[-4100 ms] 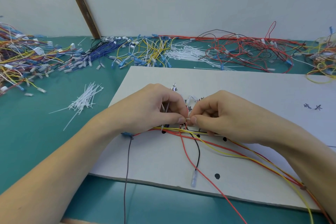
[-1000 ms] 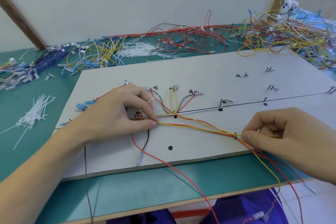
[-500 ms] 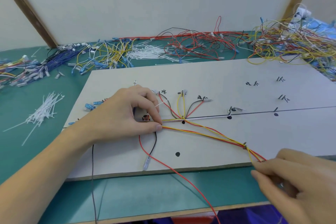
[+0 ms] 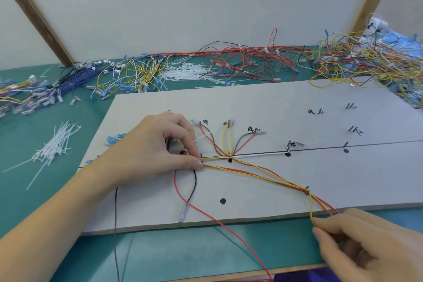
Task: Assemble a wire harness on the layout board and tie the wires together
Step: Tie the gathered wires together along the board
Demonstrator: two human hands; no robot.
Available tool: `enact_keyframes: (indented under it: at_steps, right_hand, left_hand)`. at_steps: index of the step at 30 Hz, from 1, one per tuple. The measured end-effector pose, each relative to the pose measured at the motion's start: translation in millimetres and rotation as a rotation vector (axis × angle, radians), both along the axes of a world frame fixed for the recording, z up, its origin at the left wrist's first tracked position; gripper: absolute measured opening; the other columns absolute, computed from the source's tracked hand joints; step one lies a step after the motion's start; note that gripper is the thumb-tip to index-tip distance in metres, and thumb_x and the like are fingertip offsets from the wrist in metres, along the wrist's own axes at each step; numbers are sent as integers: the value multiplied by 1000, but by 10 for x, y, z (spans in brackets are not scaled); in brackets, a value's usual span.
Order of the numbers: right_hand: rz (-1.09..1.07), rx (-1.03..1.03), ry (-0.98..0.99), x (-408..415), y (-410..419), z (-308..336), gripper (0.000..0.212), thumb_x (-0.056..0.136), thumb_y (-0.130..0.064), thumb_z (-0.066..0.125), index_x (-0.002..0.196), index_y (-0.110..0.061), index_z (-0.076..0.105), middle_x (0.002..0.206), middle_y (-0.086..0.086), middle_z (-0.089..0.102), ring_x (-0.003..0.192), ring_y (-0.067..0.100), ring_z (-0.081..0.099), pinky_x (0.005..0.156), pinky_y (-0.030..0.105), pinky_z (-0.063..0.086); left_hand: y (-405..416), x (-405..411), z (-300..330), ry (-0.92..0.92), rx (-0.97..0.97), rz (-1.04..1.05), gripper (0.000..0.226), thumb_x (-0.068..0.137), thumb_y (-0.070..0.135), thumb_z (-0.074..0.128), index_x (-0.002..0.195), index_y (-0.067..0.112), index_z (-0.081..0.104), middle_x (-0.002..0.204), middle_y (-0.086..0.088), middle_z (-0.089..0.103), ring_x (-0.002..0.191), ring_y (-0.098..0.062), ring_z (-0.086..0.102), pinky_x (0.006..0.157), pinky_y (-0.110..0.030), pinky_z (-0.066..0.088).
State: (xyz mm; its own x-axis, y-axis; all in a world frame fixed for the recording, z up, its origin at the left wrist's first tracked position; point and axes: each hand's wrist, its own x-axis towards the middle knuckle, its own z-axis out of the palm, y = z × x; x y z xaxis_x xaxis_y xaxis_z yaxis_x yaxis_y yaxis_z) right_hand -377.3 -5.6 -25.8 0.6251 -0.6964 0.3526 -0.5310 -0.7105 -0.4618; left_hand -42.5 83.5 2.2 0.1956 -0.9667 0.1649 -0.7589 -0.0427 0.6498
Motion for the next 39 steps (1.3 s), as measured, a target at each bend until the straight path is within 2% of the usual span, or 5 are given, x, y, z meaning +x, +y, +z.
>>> enact_keyframes:
  at_steps: [13,21,25,34,39]
  right_hand:
    - [10,77,78,45,-39,57,18,55,-29,75,60,-36,59,63,-18,57,41,-3,45,33,21,39]
    - [-3,240,178,17,-62,178,55,49,-34,89,94,-42,60,56,-39,57,38,-13,44,46,5,42]
    - [-1,381,172,44,-97,194,49,66,-37,84,95,-64,55,47,-26,60,47,-6,57,65,5,46]
    - [5,482,275,-96,-247,70,28,60,-40,90,77,-47,69,39,-21,56,32,1,54,40,4,39]
    - [25,666,280,-19,-217,166,25,56,-52,88,75,-48,72,41,-9,62,38,9,60,65,15,53]
  left_hand:
    - [18,69,19,86,-177,53,14,73,25,89,83,31,81,101,8,72,105,-17,68,93,-27,48]
    - [-11,221,-51,241,-326,200,10,83,23,79,91,29,79,83,-1,74,73,-26,63,63,-37,48]
    - [-26,230,-41,370,-359,257,11,82,23,80,92,28,80,84,4,76,70,-14,62,68,-33,50]
    - [-20,229,55,521,-421,301,10,83,13,75,90,20,79,70,10,70,61,-5,59,54,-11,43]
    - [-25,238,38,543,-419,303,10,84,13,76,89,21,80,70,7,70,61,-7,58,54,-14,42]
